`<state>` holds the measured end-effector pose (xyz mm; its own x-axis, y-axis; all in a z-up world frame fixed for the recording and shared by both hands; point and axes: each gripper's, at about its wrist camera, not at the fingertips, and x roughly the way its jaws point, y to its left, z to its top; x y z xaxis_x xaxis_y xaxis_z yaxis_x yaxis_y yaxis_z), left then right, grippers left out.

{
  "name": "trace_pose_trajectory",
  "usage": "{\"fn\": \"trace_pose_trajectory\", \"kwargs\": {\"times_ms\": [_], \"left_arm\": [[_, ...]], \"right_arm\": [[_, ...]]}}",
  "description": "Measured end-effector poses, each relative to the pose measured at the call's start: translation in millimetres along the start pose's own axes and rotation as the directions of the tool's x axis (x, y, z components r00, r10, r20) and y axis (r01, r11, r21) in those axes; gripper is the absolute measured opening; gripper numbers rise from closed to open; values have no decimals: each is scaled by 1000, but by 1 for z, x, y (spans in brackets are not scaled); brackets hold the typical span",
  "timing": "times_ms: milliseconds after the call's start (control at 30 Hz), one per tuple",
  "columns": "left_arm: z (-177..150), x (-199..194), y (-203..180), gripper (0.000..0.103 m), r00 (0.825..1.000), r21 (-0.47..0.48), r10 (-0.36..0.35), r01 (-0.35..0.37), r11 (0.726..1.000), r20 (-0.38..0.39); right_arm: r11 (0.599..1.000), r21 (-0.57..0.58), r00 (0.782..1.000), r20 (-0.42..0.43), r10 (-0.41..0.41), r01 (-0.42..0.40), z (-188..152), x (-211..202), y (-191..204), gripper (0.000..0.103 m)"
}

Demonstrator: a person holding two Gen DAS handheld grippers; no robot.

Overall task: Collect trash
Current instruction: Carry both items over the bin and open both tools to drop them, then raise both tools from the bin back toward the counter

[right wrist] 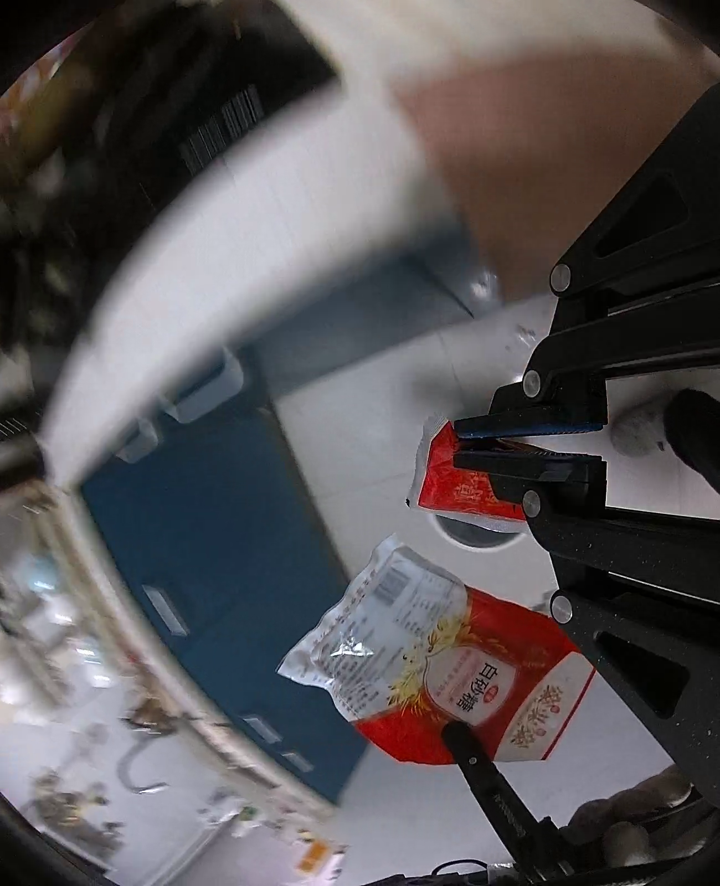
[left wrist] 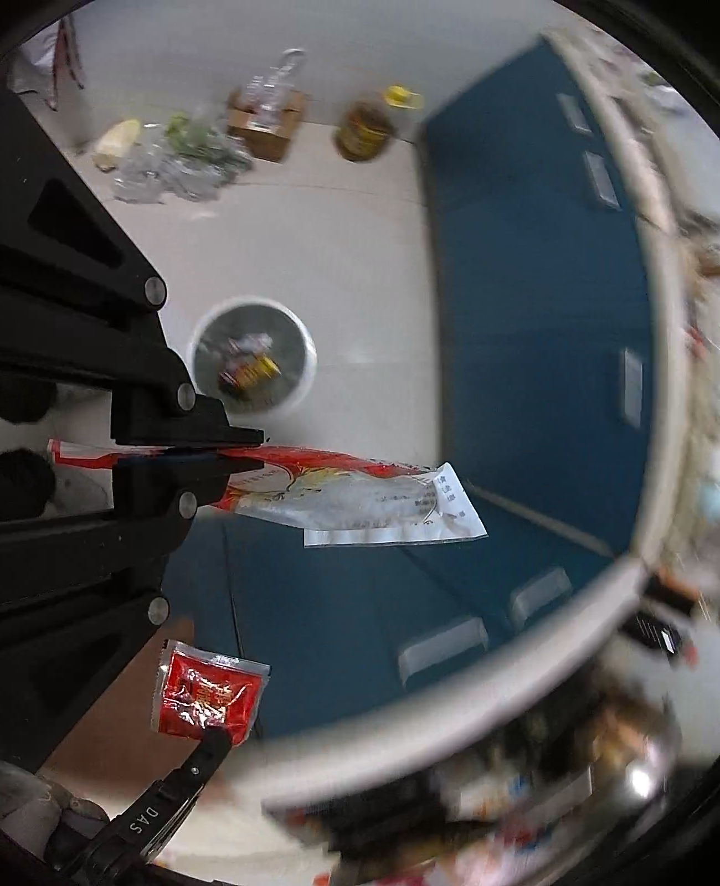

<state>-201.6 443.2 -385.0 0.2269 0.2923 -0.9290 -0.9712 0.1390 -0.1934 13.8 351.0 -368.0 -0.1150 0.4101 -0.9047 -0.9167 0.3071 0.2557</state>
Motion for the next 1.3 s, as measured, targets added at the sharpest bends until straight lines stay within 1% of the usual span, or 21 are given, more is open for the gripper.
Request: {"fn": "trace_pose_trajectory", "kwargs": {"times_ms": [67, 167, 200, 367, 467, 500, 567, 633, 667, 700, 733, 767, 800, 867, 900, 933, 1033, 1067, 1167, 1233, 1300], "left_arm": [[-5, 51, 39, 0, 998, -33, 42, -43, 999, -49], [-18, 117, 84, 0, 992, -65, 72, -79, 995, -107], [-22, 148, 101, 0, 988, -71, 85, -95, 993, -130], [-45, 273, 156, 0, 967, -86, 105, -128, 988, -231], [-55, 320, 175, 0, 953, -76, 118, -145, 987, -279], [-58, 332, 180, 1, 950, -71, 123, -150, 986, -287], [-62, 348, 189, 4, 948, -62, 139, -163, 985, -286], [-65, 356, 194, 5, 942, -55, 167, -191, 980, -291], [-66, 357, 197, 5, 940, -50, 183, -206, 977, -289], [-65, 355, 195, 12, 941, -53, 186, -209, 976, -282], [-65, 351, 196, 42, 945, -61, 185, -209, 976, -271], [-66, 345, 199, 68, 947, -69, 189, -214, 974, -261], [-64, 344, 198, 103, 947, -73, 193, -218, 973, -256], [-66, 327, 201, 103, 948, -83, 215, -239, 967, -233], [-64, 323, 199, 103, 948, -83, 224, -248, 965, -228], [-65, 312, 200, 103, 947, -83, 236, -259, 962, -216], [-67, 276, 198, 103, 945, -75, 282, -297, 952, -166], [-68, 255, 195, 103, 944, -71, 296, -308, 949, -143], [-68, 211, 184, 103, 948, -83, 296, -306, 948, -112], [-70, 172, 172, 103, 955, -84, 287, -292, 953, -70], [-71, 133, 159, 103, 954, -75, 298, -299, 951, -25]], "right_arm": [[1000, -21, 998, -60, 10, -11, -10, 64, 22, 4], [998, -58, 992, -126, 7, -14, -28, 157, 46, 4], [997, -72, 990, -143, 3, -13, -34, 188, 52, 4], [993, -116, 973, -231, -21, -6, -61, 337, 65, 4], [991, -131, 960, -279, -31, -6, -71, 407, 62, 4], [991, -137, 956, -291, -33, -8, -73, 422, 58, 4], [988, -148, 942, -335, -17, -35, -76, 458, 59, 5], [988, -151, 935, -354, -23, -33, -74, 478, 57, 6], [987, -157, 931, -364, -25, -36, -74, 483, 57, 10], [985, -169, 929, -368, -37, -28, -73, 489, 56, 18], [983, -184, 930, -365, -55, -14, -73, 489, 56, 42], [980, -199, 931, -357, -75, 3, -71, 488, 57, 62], [976, -215, 934, -344, -96, 21, -74, 485, 60, 68], [968, -246, 933, -332, -139, 56, -77, 473, 61, 87], [965, -253, 933, -327, -153, 70, -77, 468, 62, 92], [960, -265, 933, -313, -178, 95, -78, 457, 63, 101], [944, -295, 937, -264, -229, 147, -77, 417, 66, 103], [942, -297, 938, -254, -235, 155, -76, 405, 69, 103], [943, -295, 948, -225, -225, 154, -73, 352, 78, 103], [942, -302, 957, -196, -212, 147, -70, 307, 88, 103], [939, -309, 964, -167, -207, 148, -68, 272, 97, 103]]}}
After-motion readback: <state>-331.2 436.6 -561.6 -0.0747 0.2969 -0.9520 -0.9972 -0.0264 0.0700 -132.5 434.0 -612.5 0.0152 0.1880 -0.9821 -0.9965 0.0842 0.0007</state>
